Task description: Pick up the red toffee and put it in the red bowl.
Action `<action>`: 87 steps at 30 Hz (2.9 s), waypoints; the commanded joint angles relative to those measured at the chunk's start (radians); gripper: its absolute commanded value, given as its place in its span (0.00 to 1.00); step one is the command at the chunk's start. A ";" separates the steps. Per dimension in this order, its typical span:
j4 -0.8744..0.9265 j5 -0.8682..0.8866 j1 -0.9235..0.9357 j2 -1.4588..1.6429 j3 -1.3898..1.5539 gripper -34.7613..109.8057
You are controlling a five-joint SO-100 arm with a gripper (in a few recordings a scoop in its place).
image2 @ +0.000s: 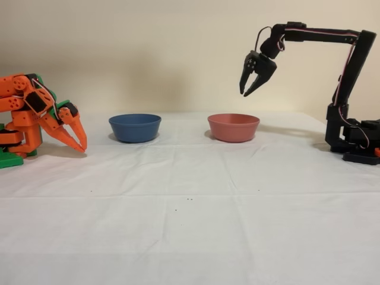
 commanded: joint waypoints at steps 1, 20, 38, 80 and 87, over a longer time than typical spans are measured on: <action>-0.032 0.040 -0.012 0.135 0.009 0.25; -0.474 0.275 -0.354 0.742 0.643 0.25; -0.643 0.222 -0.459 1.312 1.218 0.24; -0.268 0.486 -0.554 1.390 1.457 0.25; -0.268 0.500 -0.554 1.390 1.456 0.30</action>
